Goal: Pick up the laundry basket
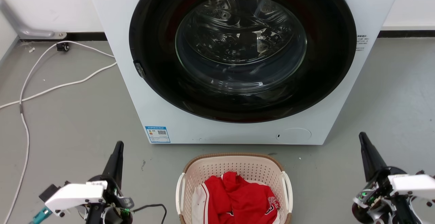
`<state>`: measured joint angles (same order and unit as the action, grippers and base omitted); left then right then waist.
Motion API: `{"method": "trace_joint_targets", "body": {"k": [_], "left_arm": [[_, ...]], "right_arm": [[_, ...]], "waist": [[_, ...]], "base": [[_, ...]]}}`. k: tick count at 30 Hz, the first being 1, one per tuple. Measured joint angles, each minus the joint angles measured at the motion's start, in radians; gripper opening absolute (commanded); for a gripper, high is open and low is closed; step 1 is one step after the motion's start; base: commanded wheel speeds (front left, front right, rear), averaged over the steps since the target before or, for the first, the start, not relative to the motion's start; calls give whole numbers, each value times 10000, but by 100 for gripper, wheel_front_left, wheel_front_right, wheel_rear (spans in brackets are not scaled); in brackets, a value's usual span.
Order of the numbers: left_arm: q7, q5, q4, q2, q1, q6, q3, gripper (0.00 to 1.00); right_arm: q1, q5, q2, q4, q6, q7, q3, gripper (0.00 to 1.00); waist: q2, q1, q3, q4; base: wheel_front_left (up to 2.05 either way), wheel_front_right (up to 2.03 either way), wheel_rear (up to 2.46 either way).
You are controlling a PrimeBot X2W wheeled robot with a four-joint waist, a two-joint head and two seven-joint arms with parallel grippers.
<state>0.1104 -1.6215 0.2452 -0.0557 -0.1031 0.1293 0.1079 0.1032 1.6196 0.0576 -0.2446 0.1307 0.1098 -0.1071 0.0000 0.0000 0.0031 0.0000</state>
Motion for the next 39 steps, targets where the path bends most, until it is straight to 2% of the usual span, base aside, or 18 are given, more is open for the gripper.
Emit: {"method": "trace_joint_targets", "body": {"k": [2,3,18,27,35,36,39], "left_arm": [[-2,-4,69,12,38,-8,-12,0],[-2,-4,163,29,112,-15,-19,100],[-573,295,267,88,561,-31,-94,100],[-976,1258,332,90,562,-150,167,100],[-1289,2658,-305,86,593,-431,391,100],[-1415,3407,-813,82,596,-564,462,100],[-1511,4006,-1202,86,639,-803,385,100]], "right_arm": [[-41,0,-4,-69,0,0,10,0],[-120,0,-13,-155,-2,-2,13,100],[-525,-301,-67,-326,-15,-585,278,100],[-525,-1064,-67,-449,-15,-982,186,100],[-511,-2857,-71,-244,-15,-1290,-153,100],[-484,-3825,-71,84,-15,-1402,-349,100],[-421,-4886,-69,502,-15,-1511,-357,100]], "waist": [[0,0,-1,0],[0,0,0,0],[0,0,9,-20],[0,0,3,-37],[0,-1,25,-46],[0,0,50,-44],[0,0,80,-47]], "base": [[0,0,0],[0,0,0],[0,0,0],[0,0,0],[0,0,0],[0,0,0],[0,0,0]]}}
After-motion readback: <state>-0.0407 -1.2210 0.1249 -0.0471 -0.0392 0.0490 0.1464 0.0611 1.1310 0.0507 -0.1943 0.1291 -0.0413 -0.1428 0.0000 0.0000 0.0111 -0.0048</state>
